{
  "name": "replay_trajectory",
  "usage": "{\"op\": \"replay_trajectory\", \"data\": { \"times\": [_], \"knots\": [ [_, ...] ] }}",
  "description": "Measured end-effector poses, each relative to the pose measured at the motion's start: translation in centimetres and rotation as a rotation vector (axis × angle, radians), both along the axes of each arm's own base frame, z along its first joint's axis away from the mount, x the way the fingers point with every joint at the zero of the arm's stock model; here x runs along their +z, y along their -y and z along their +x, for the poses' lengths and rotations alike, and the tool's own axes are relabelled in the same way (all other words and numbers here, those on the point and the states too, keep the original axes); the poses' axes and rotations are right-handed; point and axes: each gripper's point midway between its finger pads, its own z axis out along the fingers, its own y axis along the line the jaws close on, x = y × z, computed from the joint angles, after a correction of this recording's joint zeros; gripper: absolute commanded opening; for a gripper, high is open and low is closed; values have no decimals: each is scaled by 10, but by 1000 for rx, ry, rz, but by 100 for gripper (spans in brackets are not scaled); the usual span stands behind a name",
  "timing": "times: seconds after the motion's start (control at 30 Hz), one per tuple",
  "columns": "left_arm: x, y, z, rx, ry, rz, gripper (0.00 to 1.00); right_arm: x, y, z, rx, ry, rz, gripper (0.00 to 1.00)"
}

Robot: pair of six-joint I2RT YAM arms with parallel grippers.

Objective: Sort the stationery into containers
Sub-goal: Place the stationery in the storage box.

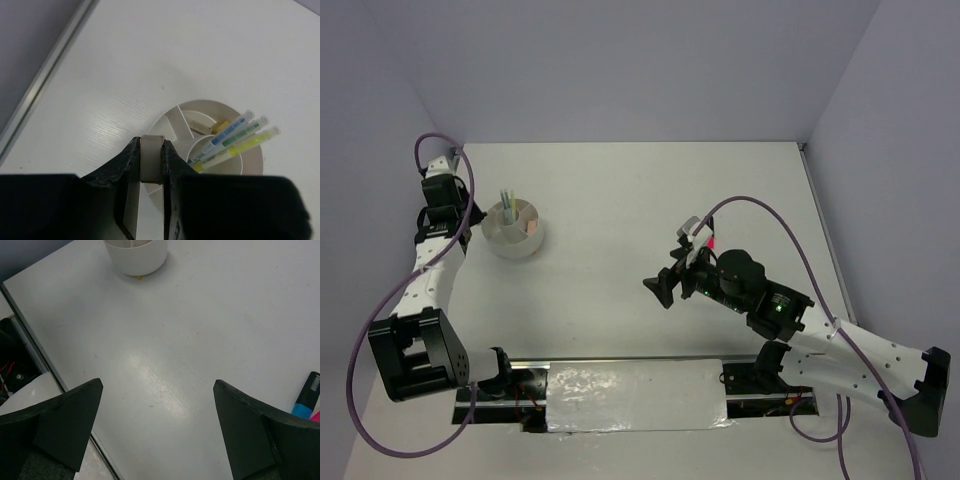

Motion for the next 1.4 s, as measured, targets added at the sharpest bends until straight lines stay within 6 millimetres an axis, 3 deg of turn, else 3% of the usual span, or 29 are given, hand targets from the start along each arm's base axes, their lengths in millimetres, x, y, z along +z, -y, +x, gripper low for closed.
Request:
{"op": "replay_trajectory", "data": {
  "times": [0.17, 0.4, 0.63, 0.8, 0.9, 0.97, 1.0, 1.23, 1.3, 1.33, 1.4],
  "knots": [
    [-7, 13, 7, -69, 11, -39, 21, -2, -1, -2, 19, 2, -9, 100],
    [-25, 15, 14, -83, -24, -62, 28, -5, -3, -5, 42, -5, -16, 100],
    [-39, 15, 15, -70, -57, -90, 62, -18, -8, -5, 61, -28, -58, 100],
    [-41, 14, 13, -59, -63, -92, 68, -21, -9, -5, 63, -36, -68, 100],
    [-41, 11, 9, -36, -83, -87, 77, -21, -7, -2, 42, -38, -67, 100],
    [-35, 8, 4, -8, -91, -80, 95, -23, -3, 7, 0, -57, -64, 100],
    [-30, 6, 0, 10, -91, -78, 99, -25, 1, 14, -31, -72, -67, 100],
    [49, 9, -31, 58, 36, -61, 99, -77, 54, 91, -364, -324, -150, 99],
    [61, 17, -40, 39, 62, -80, 99, -97, 75, 109, -454, -397, -189, 87],
    [62, 23, -44, 17, 63, -96, 99, -106, 82, 114, -483, -427, -206, 74],
    [54, 36, -53, -33, 55, -129, 99, -125, 95, 125, -536, -486, -250, 65]
  ]
}}
